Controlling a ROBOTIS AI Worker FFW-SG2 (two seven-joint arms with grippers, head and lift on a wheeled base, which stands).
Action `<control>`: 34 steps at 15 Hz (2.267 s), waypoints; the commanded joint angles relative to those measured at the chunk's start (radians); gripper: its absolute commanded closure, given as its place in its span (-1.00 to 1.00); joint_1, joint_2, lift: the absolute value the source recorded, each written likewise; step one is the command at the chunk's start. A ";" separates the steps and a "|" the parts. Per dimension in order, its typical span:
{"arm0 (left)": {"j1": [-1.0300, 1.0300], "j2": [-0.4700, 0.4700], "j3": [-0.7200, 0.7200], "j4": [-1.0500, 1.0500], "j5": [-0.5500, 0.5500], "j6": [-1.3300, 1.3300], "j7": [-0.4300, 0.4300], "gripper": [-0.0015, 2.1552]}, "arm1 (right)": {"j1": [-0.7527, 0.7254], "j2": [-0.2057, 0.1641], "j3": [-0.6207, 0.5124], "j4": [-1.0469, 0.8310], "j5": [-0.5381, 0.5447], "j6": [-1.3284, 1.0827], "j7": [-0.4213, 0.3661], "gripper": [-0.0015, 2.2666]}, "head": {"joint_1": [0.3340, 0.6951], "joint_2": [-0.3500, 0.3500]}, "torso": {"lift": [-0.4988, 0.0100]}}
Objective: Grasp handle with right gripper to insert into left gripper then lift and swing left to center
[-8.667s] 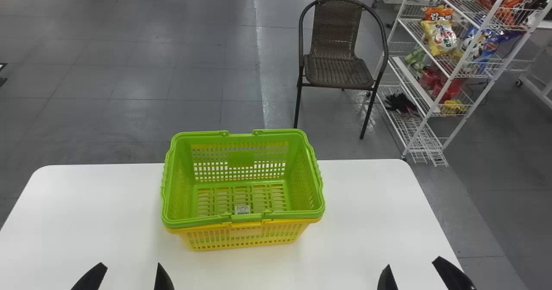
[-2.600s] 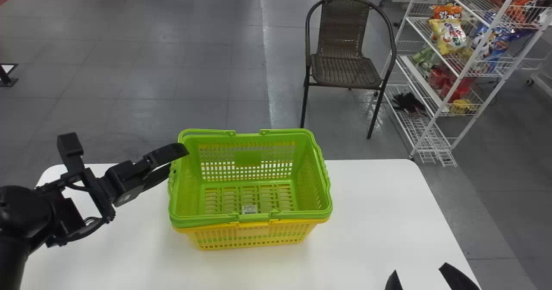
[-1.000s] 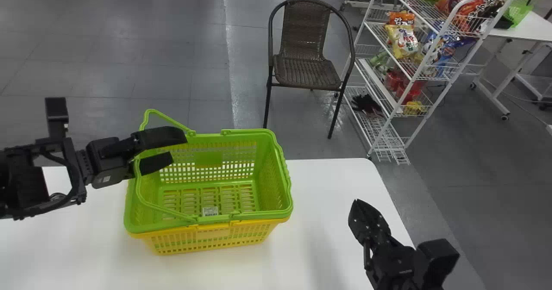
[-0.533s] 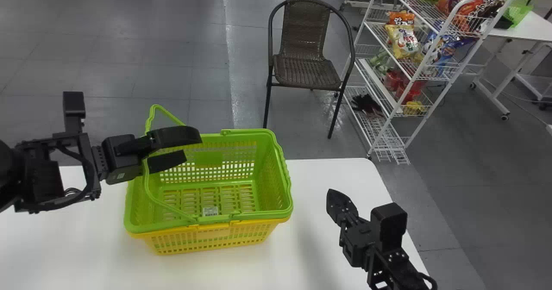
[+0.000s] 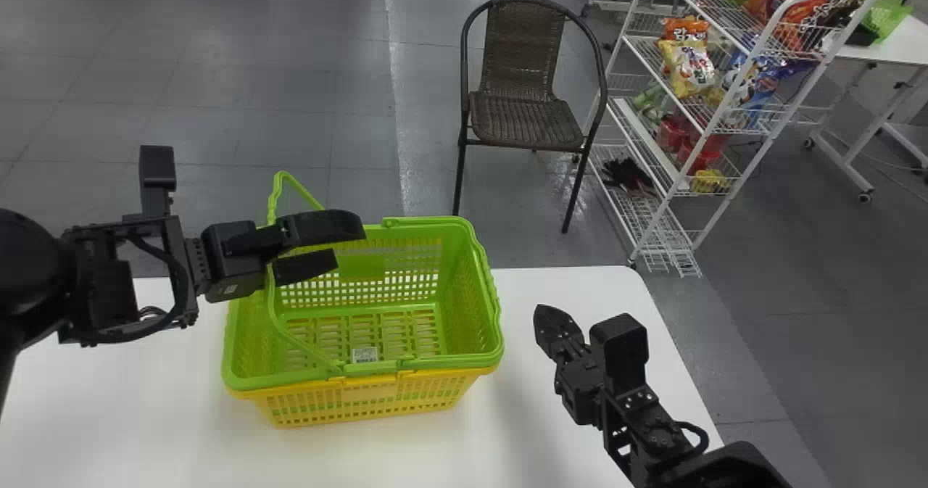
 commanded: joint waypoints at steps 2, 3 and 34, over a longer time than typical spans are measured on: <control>-0.010 -0.001 -0.009 0.001 -0.010 0.000 0.010 -0.92 | -0.045 -0.001 0.033 0.047 0.015 0.006 -0.004 0.80 | 1.00 -0.53 | 0.96; -0.014 -0.001 -0.012 0.001 -0.013 0.000 0.012 -0.92 | -0.057 -0.001 0.041 0.063 0.016 0.006 -0.006 0.80 | 1.00 -0.53 | 0.96; -0.010 -0.012 -0.028 0.001 -0.018 0.003 0.015 -0.92 | -0.092 0.001 0.108 -0.039 -0.071 0.070 -0.026 0.80 | 1.00 -0.42 | 0.96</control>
